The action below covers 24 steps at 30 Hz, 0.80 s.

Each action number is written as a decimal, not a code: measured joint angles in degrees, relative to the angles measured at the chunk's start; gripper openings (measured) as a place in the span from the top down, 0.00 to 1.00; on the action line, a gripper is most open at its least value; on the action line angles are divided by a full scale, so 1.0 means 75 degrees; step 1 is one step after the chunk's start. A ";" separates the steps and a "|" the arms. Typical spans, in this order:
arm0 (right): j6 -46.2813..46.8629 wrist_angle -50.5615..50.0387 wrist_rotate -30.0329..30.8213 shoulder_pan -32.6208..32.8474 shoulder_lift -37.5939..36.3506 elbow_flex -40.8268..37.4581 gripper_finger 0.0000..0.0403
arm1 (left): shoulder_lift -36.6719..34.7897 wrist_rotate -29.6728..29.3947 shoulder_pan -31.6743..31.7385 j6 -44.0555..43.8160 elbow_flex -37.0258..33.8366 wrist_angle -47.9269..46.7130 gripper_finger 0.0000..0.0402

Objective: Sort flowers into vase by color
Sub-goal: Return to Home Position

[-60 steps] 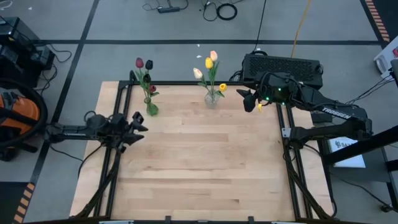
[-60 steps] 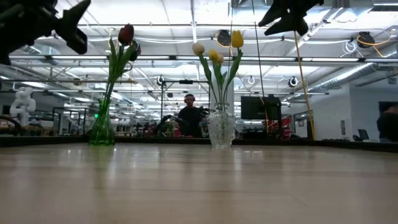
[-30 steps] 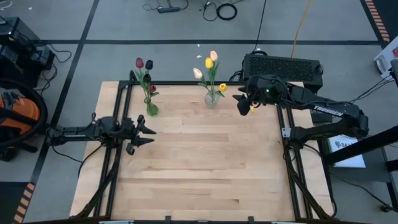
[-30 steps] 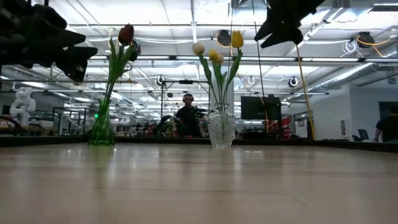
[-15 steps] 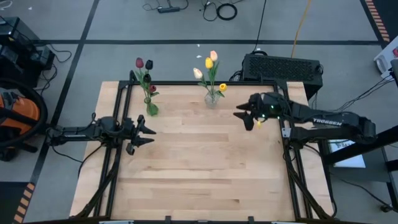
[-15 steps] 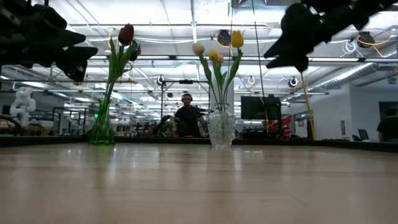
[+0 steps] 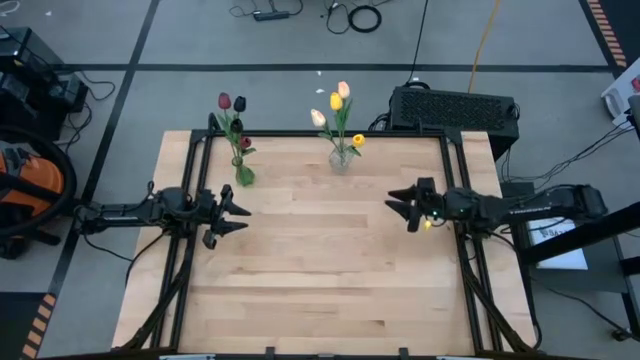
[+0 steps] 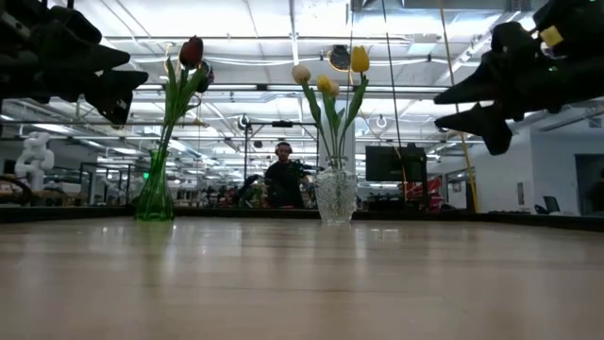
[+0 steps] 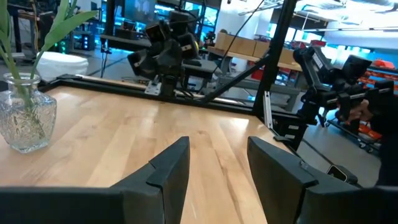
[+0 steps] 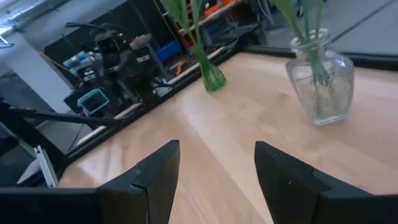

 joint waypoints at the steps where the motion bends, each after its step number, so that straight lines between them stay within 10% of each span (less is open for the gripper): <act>1: -0.0073 -0.0002 0.0219 0.0153 -0.0111 -0.0052 0.50 | 0.0000 0.0000 0.0000 0.0000 0.0000 0.0000 0.58; 24: -0.1952 -0.1730 -0.0289 0.0231 -0.4569 -0.0749 0.50 | 0.0000 0.0000 0.0000 0.0000 0.0000 0.0006 0.58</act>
